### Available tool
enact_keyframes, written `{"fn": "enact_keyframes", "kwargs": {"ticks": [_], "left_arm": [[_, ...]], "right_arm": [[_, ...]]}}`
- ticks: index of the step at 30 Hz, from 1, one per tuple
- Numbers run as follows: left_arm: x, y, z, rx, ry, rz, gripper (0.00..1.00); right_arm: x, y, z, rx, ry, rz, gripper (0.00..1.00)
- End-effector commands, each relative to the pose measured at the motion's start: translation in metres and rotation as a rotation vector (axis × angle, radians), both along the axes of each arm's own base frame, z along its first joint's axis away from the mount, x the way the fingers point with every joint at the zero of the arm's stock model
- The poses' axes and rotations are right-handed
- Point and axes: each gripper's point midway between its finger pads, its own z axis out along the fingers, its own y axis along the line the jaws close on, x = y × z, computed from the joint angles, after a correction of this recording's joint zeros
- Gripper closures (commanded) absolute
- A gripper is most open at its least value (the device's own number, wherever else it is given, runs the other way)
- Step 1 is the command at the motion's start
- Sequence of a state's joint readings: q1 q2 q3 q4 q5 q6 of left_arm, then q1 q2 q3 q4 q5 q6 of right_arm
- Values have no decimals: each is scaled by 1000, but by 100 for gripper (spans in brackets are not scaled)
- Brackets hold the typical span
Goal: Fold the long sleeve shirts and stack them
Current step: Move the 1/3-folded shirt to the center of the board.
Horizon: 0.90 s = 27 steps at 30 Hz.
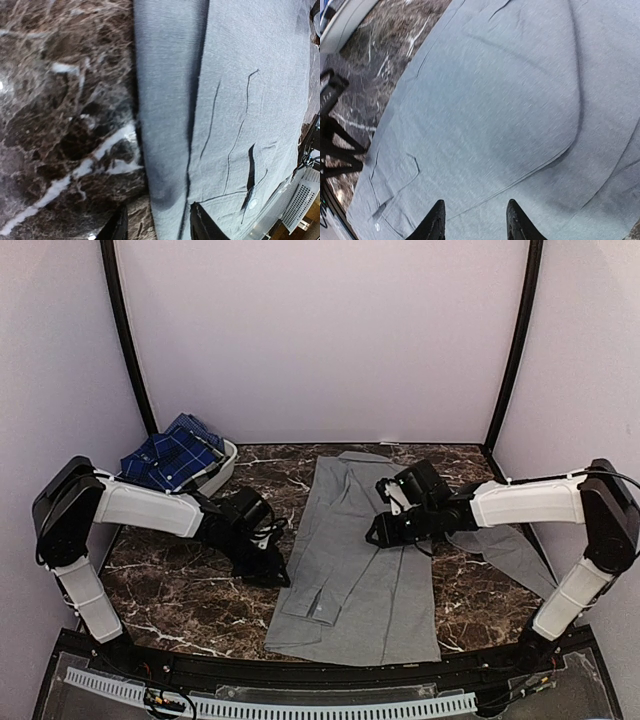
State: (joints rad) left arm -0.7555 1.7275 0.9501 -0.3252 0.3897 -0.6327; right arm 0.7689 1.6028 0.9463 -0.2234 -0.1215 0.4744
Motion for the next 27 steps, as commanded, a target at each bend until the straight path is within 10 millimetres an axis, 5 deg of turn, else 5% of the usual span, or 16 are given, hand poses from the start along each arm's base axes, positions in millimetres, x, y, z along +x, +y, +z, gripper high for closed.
{"fn": "enact_keyframes", "kwargs": {"ticks": [1,4,11,19,27], "left_arm": [[2,-4,-12,50,9,-6,60],[5,-5,-15,83,8,-3,66],[6,9,-20,165,12,38,99],[-7,34,-16,214,15,97,100],[-32,64,-12,225,27,163,100]], "right_arm": [[39,-8,20,100,-75,-132,61],[58,-11,21,122,-88,-163,62],[91,1,9,97,-106,-154,63],[124,40,-27,91,-51,-92,65],[144,108,-50,91,-18,0,66]]}}
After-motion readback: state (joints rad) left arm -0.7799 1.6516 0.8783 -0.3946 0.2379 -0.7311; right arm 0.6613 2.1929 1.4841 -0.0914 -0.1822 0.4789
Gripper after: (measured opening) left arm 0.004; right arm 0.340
